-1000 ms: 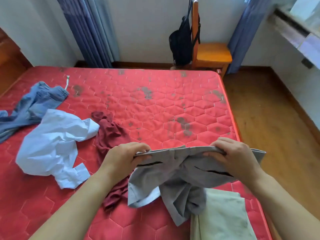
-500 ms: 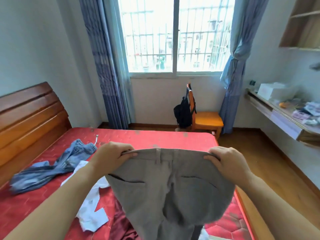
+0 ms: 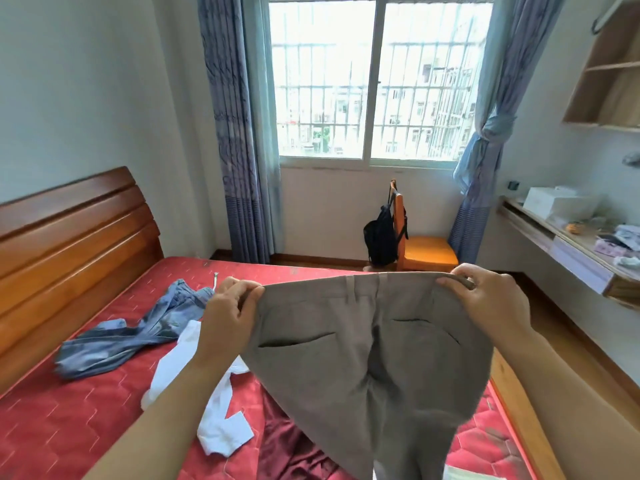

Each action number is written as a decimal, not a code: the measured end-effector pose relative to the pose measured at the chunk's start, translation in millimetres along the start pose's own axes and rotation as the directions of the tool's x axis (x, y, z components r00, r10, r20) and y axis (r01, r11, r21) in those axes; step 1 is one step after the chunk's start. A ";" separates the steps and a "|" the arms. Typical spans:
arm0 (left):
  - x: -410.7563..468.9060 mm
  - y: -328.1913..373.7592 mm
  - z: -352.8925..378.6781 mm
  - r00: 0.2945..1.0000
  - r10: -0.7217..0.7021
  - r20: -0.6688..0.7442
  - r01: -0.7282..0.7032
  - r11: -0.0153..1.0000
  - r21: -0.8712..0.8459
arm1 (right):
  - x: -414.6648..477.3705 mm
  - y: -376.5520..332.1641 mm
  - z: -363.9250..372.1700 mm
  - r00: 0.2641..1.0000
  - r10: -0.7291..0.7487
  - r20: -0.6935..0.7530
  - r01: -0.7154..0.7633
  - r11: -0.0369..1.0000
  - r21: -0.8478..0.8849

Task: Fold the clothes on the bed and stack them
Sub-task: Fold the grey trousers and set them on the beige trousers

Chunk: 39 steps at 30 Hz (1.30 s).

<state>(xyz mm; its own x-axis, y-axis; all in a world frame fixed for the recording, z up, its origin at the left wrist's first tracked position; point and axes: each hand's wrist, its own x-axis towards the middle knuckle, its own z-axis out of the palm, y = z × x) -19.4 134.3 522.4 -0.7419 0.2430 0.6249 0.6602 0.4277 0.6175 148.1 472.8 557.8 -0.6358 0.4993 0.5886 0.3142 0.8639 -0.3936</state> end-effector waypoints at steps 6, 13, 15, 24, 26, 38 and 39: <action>-0.3 -29.6 -40.7 0.992 -0.033 -0.120 0.033 0.999 -0.006 | -26.3 -37.3 2.2 0.922 -0.079 0.379 -0.028 0.963 0.268; 13.2 -41.7 -76.4 0.982 0.091 -0.164 -0.090 0.996 0.009 | -38.4 -70.0 -2.6 0.999 0.053 -0.012 -0.040 0.869 0.493; 21.9 -40.0 -82.1 0.988 0.101 -0.120 -0.104 0.994 -0.019 | -43.6 -74.2 -2.1 0.969 0.201 -0.142 -0.106 0.863 0.495; 23.8 -60.2 -105.4 0.994 0.019 -0.103 -0.028 0.996 -0.088 | -54.6 -83.8 -11.7 0.926 0.313 -0.210 -0.163 0.835 0.526; 37.4 -57.9 -112.7 0.989 0.021 -0.143 -0.036 0.993 -0.109 | -55.8 -88.5 -7.2 0.929 0.329 -0.169 -0.174 0.792 0.586; 138.8 -11.3 -163.1 0.969 0.176 -0.175 -0.172 0.984 0.040 | 57.0 -144.5 -65.5 0.941 0.166 -0.295 -0.009 0.883 0.470; 158.3 4.0 -173.8 0.959 0.191 -0.211 -0.189 0.982 0.030 | 73.7 -155.8 -80.4 0.929 0.153 -0.338 0.030 0.878 0.478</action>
<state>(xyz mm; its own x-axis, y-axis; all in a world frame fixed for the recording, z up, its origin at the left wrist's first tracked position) -113.8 23.1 706.8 -0.5604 0.1307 0.8178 0.7847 0.3997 0.4738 108.9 380.2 719.3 -0.3043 0.6179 0.7250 -0.0804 0.7417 -0.6659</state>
